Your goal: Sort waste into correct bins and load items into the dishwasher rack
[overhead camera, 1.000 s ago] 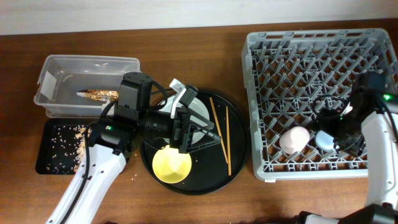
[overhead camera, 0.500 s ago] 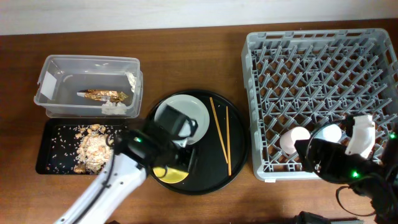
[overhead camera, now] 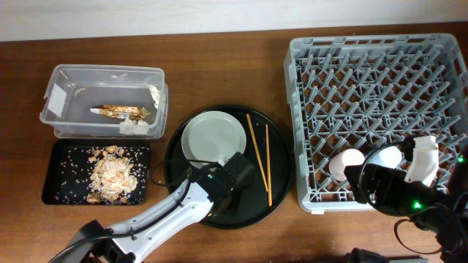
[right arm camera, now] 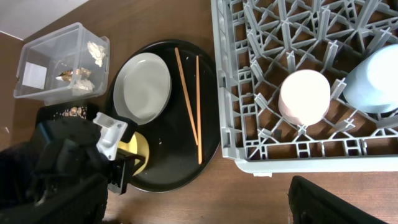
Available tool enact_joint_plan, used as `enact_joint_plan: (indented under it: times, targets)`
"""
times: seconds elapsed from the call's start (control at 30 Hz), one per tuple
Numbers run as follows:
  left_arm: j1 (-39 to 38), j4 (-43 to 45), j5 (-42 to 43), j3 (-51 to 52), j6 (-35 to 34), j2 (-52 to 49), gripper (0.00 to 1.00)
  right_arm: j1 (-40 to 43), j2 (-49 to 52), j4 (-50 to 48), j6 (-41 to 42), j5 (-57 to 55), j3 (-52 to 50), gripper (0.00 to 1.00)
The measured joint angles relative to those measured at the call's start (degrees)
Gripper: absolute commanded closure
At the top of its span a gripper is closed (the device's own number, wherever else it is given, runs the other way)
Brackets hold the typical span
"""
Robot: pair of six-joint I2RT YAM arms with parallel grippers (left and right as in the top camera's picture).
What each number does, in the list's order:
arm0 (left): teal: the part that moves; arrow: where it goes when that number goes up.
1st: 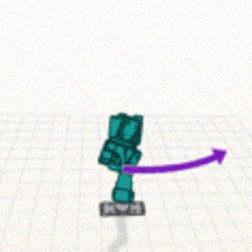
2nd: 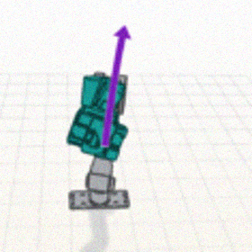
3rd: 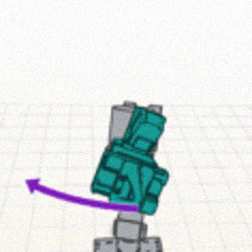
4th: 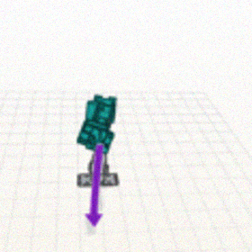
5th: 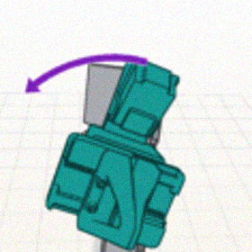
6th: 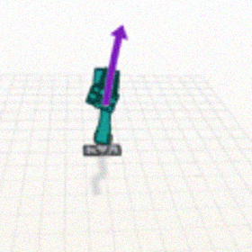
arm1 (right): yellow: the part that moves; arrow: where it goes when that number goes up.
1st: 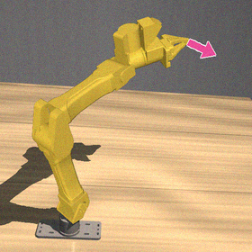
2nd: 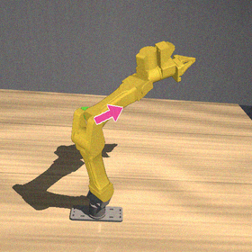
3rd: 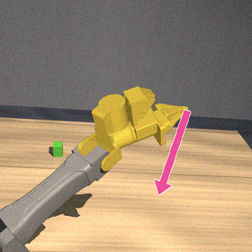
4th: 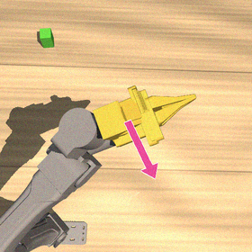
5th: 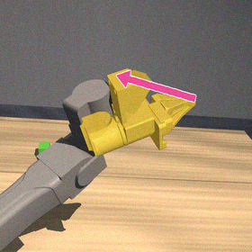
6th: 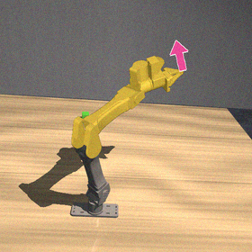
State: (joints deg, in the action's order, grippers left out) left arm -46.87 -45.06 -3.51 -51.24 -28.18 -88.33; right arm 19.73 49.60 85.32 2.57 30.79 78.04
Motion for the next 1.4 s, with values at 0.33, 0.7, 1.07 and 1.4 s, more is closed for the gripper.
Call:
enact_joint_plan:
  times: [0.33, 0.7, 1.07, 1.4]
  targets:
    - [17.00, -18.43, 1.46, -11.39, 3.50, 15.74, 1.00, 0.00, 0.00, 0.00, 0.00, -0.02, -0.04, 0.07]
    - [42.07, -19.58, 4.98, -11.39, 14.88, 18.03, 1.00, 0.00, 0.00, -0.04, -0.02, 0.00, -0.04, 0.07]
    - [42.18, -15.21, 11.23, -11.39, 20.74, 18.03, 1.00, 0.00, 0.00, -0.02, -0.02, 0.00, -0.04, 0.07]
    - [35.58, -14.21, 16.85, -11.39, 21.77, 18.03, 1.00, 0.00, 0.00, -0.04, 0.00, 0.02, -0.04, 0.07]
